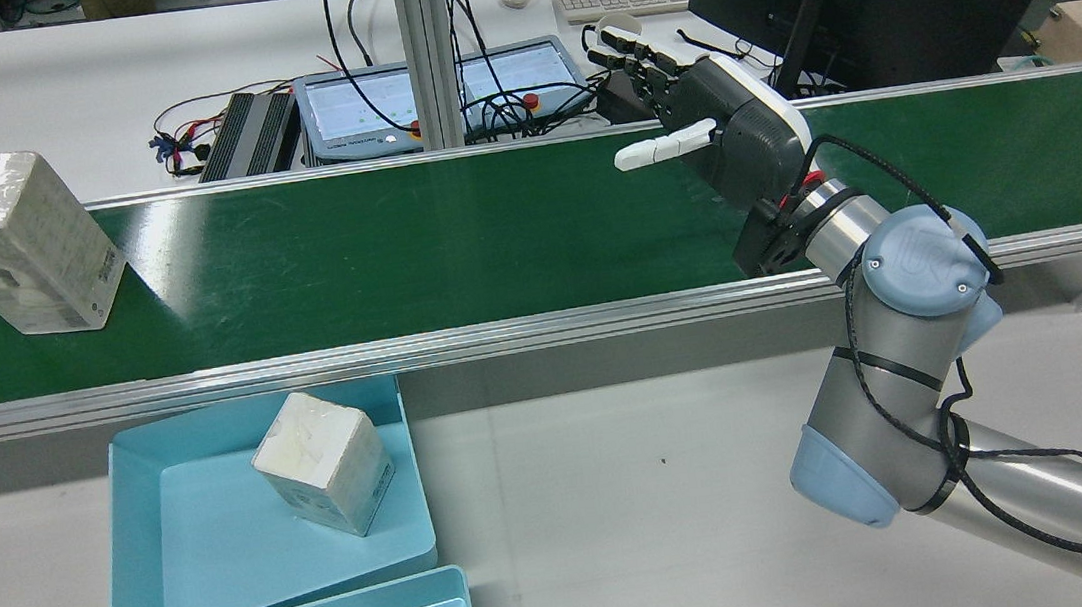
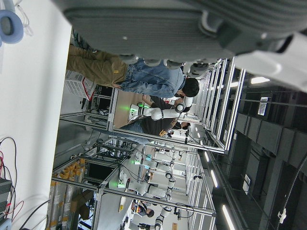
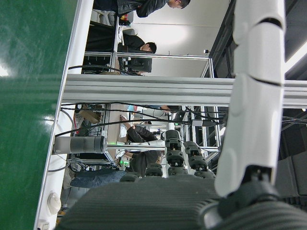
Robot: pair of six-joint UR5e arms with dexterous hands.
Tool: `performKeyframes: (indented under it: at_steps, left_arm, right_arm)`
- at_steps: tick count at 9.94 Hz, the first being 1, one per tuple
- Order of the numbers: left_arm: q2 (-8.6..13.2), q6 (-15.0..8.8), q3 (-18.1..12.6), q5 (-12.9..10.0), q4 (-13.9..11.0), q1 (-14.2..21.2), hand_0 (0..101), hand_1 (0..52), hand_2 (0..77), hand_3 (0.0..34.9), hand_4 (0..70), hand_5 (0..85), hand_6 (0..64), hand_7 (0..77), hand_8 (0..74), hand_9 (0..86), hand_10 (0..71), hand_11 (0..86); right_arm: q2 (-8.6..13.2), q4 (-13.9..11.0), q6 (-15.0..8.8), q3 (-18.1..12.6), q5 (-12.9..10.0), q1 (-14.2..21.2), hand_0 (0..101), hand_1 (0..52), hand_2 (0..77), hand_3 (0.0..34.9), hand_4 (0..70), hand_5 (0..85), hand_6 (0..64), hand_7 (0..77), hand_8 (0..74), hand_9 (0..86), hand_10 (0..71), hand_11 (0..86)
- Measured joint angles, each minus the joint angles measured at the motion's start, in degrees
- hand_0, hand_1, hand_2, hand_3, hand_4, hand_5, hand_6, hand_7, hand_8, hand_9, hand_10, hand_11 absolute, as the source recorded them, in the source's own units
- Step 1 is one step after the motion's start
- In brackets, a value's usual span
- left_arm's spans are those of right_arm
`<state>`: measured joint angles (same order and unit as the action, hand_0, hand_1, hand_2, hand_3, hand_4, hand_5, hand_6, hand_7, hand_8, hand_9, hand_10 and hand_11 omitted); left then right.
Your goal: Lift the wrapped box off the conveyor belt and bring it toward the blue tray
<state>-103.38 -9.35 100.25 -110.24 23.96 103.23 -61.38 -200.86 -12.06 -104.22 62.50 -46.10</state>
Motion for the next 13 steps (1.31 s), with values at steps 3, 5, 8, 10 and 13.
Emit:
performKeyframes:
  at_steps: [3, 5, 8, 10, 13]
  left_arm:
    - [0.0, 0.0, 0.0, 0.0, 0.0, 0.0, 0, 0.0, 0.5, 0.0, 0.5, 1.1, 0.5, 0.5, 0.5, 0.5, 0.0, 0.0]
    - [0.0, 0.0, 0.0, 0.0, 0.0, 0.0, 0, 0.0, 1.1, 0.0, 0.5, 1.1, 0.5, 0.5, 0.5, 0.0, 0.0, 0.5]
    - [0.0, 0.0, 0.0, 0.0, 0.0, 0.0, 0, 0.0, 1.1, 0.0, 0.5, 1.1, 0.5, 0.5, 0.5, 0.5, 0.5, 0.5]
    - [0.0, 0.0, 0.0, 0.0, 0.0, 0.0, 0, 0.0, 0.5, 0.0, 0.5, 1.1, 0.0, 0.5, 0.5, 0.5, 0.5, 0.5]
    - [0.0, 0.0, 0.0, 0.0, 0.0, 0.0, 0, 0.0, 1.1, 0.0, 0.0, 1.1, 0.0, 0.5, 0.5, 0.5, 0.0, 0.5]
  right_arm:
    - [-0.03, 0.38, -0.05, 1.0, -0.03, 0.2, 47, 13.1, 9.3, 0.0, 7.6, 8.2, 4.4, 12.5, 1.6, 1.6, 0.0, 1.1]
    - [0.12, 0.7, 0.05, 2.58, -0.26, 0.79, 47, 10.4, 8.7, 0.0, 7.1, 8.2, 4.4, 12.5, 1.6, 1.6, 0.0, 1.1]
    - [0.27, 0.76, 0.3, 2.83, -0.73, 0.99, 47, 12.5, 7.1, 0.0, 7.6, 8.2, 4.4, 12.5, 1.6, 1.6, 0.0, 1.1]
    - [0.32, 0.74, 0.37, 2.69, -0.78, 1.01, 47, 12.5, 7.1, 0.0, 7.6, 8.7, 4.4, 12.5, 1.6, 1.6, 0.0, 1.1]
    - [0.37, 0.73, 0.47, 2.47, -0.8, 1.04, 47, 12.0, 7.1, 0.0, 7.1, 9.3, 4.4, 13.6, 1.6, 1.6, 0.0, 1.1]
